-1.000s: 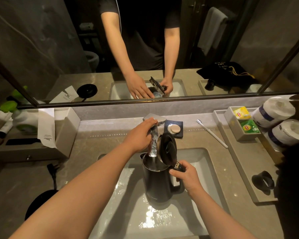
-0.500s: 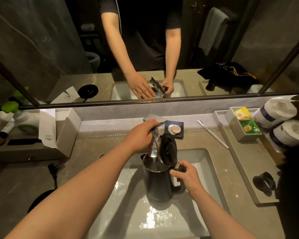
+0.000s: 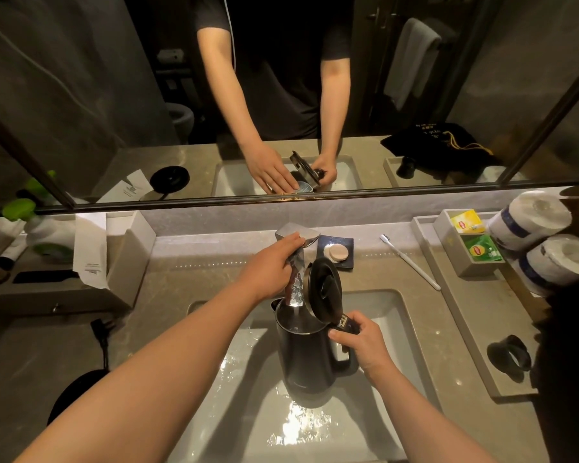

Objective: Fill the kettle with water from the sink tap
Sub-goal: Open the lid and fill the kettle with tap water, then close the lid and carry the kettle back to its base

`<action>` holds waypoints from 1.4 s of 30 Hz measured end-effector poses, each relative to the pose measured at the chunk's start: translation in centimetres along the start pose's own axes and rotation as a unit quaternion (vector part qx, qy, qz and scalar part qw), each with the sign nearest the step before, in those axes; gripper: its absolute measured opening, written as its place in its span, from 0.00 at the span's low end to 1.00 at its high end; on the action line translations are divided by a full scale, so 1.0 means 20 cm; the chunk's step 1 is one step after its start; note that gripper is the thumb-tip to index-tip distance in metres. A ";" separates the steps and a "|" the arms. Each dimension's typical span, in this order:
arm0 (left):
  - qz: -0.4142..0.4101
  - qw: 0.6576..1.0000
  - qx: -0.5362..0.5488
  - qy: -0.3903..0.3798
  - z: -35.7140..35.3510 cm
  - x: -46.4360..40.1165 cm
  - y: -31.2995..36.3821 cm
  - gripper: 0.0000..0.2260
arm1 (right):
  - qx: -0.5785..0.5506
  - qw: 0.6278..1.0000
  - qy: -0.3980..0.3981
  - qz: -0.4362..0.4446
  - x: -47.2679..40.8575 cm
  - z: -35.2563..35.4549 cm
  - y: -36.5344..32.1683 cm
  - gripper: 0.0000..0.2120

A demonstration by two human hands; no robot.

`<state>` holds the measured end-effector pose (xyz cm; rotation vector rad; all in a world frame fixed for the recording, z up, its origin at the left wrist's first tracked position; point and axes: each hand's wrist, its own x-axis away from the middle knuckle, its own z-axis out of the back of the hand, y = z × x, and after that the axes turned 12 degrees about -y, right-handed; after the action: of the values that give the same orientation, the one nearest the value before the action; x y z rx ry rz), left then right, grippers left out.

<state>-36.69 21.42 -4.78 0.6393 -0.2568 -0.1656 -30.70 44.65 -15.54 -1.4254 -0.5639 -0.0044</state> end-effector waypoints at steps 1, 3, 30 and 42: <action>0.000 1.000 -0.001 -0.001 0.00 0.00 0.00 0.28 | 0.001 1.000 0.000 0.000 0.00 0.00 0.00 0.18; 0.001 1.000 -0.002 -0.001 0.00 0.00 0.00 0.28 | 0.002 1.000 0.000 0.000 0.00 0.00 0.00 0.17; 0.013 0.990 0.133 0.041 0.00 0.09 0.09 0.17 | 0.003 1.000 -0.005 0.006 0.08 0.01 -0.03 0.23; -0.063 0.981 0.159 0.097 -0.07 0.44 0.24 0.16 | 0.002 0.999 -0.019 0.039 0.26 0.00 -0.06 0.12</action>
<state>-27.54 23.87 -1.29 0.9844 -0.0539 -0.1842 -26.60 46.19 -12.42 -1.4443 -0.5380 0.0857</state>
